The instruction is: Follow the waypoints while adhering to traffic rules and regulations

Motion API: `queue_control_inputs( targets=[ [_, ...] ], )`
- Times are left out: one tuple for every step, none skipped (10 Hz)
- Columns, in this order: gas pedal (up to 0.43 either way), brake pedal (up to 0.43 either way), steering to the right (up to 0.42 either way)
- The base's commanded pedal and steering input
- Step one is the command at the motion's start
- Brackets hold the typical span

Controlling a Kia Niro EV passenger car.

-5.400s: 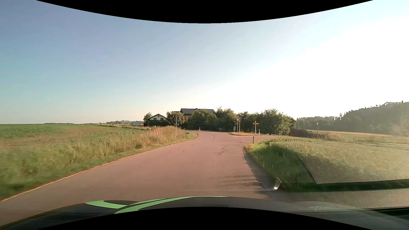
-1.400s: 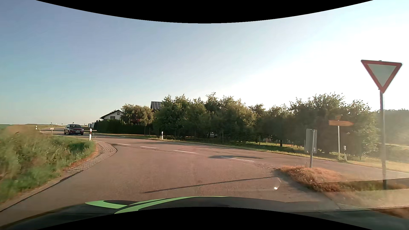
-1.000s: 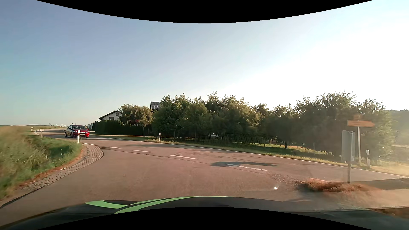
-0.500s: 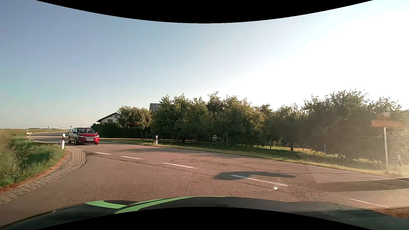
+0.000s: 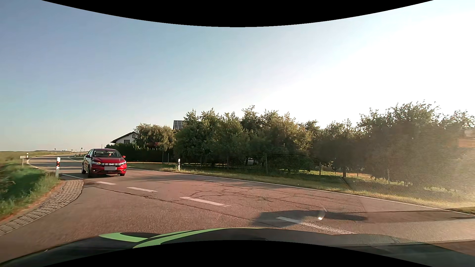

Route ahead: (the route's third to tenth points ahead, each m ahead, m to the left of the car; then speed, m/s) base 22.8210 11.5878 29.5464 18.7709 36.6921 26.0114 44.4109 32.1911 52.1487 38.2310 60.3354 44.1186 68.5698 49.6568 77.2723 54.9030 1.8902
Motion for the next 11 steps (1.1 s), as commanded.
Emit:
queue_control_inputs(
  targets=[
    [0.000, 0.000, -0.011],
    [0.000, 0.000, -0.011],
    [0.059, 0.000, -0.010],
    [0.098, 0.000, -0.011],
    [0.130, 0.000, -0.010],
    [0.220, 0.000, -0.011],
    [0.311, 0.000, -0.013],
    [0.339, 0.000, -0.012],
    [0.350, 0.000, -0.013],
    [0.358, 0.000, -0.013],
    [0.358, 0.000, -0.014]
  ],
)
